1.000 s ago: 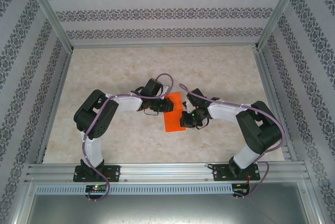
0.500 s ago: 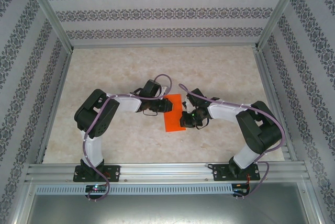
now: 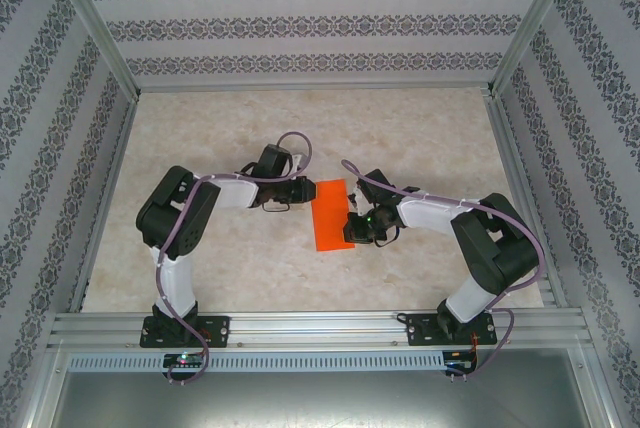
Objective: Fold a paper plane with a square sheet of paper (fold left side to right side)
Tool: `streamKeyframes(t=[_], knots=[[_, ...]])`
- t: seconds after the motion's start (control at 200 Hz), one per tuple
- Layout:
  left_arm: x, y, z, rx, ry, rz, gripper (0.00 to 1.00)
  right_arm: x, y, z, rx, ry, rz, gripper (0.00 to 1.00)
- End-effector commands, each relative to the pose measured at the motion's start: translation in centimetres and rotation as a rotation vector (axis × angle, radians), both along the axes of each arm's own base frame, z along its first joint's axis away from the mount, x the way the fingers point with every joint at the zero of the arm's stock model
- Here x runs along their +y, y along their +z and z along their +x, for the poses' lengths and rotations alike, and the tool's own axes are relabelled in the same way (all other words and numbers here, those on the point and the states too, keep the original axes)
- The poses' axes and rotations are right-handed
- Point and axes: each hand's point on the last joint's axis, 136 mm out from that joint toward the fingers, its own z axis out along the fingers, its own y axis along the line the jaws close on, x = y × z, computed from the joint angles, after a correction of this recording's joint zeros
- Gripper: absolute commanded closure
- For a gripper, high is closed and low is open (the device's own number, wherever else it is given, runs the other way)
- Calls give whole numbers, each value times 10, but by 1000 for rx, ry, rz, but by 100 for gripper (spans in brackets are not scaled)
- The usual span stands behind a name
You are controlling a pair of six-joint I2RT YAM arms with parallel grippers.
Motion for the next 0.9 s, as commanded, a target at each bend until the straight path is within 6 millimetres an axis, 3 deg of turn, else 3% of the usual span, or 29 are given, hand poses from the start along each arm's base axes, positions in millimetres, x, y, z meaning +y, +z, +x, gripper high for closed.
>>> streamKeyframes(t=[0.0, 0.22, 0.41, 0.52, 0.684, 0.894], knots=[[28, -13, 31, -30, 93, 59, 80, -35, -32, -30, 104, -11, -165, 99], [33, 1, 44, -57, 104, 38, 81, -34, -31, -29, 104, -15, -159, 99], [21, 35, 31, -99, 65, -30, 80, -34, -31, -28, 102, -16, -160, 99], [4, 49, 19, -114, 12, -62, 80, -33, -31, -27, 102, -17, -157, 99], [-22, 47, 10, -98, -48, -80, 80, -32, -32, -27, 103, -20, -156, 99], [-33, 33, 14, -67, -68, -106, 81, -31, -31, -26, 102, -21, -154, 99]])
